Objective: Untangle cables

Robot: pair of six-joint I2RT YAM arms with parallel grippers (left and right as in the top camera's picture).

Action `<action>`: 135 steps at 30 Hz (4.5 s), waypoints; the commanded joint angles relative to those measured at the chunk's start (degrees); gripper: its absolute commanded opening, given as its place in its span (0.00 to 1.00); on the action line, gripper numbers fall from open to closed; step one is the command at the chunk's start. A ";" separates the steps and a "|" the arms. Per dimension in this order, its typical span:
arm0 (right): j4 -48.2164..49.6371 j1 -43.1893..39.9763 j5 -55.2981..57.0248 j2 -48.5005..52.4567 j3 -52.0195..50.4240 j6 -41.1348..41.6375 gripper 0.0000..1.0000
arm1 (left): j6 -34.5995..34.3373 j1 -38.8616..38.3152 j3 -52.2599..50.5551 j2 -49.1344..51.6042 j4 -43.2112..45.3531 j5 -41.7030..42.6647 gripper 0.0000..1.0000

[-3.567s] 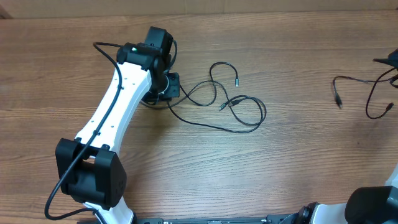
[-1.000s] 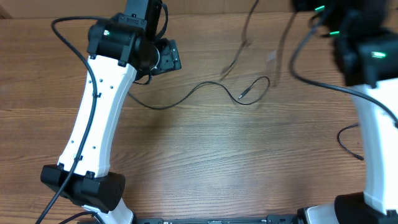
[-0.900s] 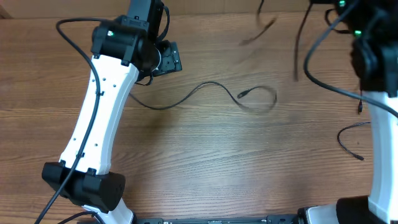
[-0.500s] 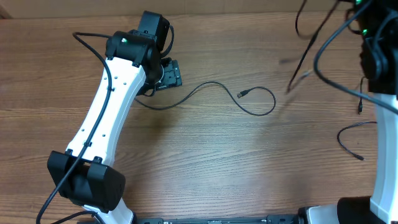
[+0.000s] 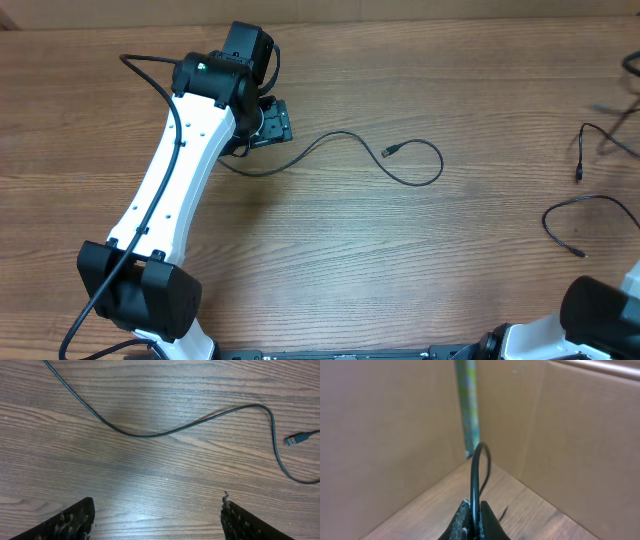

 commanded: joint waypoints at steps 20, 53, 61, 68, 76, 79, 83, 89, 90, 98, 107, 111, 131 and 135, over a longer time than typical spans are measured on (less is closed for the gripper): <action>-22.45 5.16 -28.96 4.44 -1.29 -0.31 0.82 | 1.11 0.09 -0.52 -0.70 -0.59 -3.54 0.81; 8.61 -11.69 -8.48 24.74 -1.51 21.84 0.94 | 1.14 1.14 -0.52 -0.70 -2.21 -3.74 0.81; 12.26 -11.58 -10.56 29.31 -1.51 21.86 0.93 | 1.11 1.09 -0.52 -0.70 -3.04 -3.74 0.81; 12.59 -11.58 -16.48 31.12 -1.51 21.81 0.68 | 1.14 1.09 -0.52 -0.70 -3.65 -3.76 0.80; 1.86 -11.58 -25.92 30.36 -1.42 20.87 0.09 | 1.14 1.09 -0.52 -0.70 -3.63 -3.76 0.80; -9.09 -11.58 -25.88 27.32 -1.42 18.97 0.06 | 1.38 1.09 -0.52 -0.70 -3.58 -3.76 0.80; -11.98 -11.61 -23.76 24.94 -1.42 17.70 0.06 | 1.57 1.09 -0.52 -0.70 -3.43 -3.85 0.81; -2.89 -11.58 -21.24 24.85 -1.42 17.62 0.40 | 1.75 1.09 -0.52 -0.70 -3.45 -3.96 0.80; -0.98 -11.58 -21.18 24.87 -1.42 16.46 0.41 | 1.75 1.09 -0.52 -0.70 -3.45 -3.93 0.80; 8.39 -11.50 -19.23 28.52 -1.46 5.88 0.59 | 1.75 1.09 -0.52 -0.68 -3.48 -3.93 0.80; 14.51 -11.47 -18.01 34.75 -1.46 6.16 0.62 | 1.75 1.09 -0.52 -0.70 -3.76 -3.74 0.80; 15.34 -11.47 -21.51 34.88 -1.46 6.12 0.11 | 1.75 1.09 -0.52 -0.70 -3.76 -3.74 0.80; -29.77 -9.70 -45.46 19.30 -1.38 -6.03 0.04 | 4.15 1.09 -0.52 -0.70 -2.64 -4.46 0.80; -36.13 -5.01 -44.37 19.32 -1.40 -13.62 0.04 | 4.15 1.09 -0.52 -0.70 -1.95 -4.61 0.81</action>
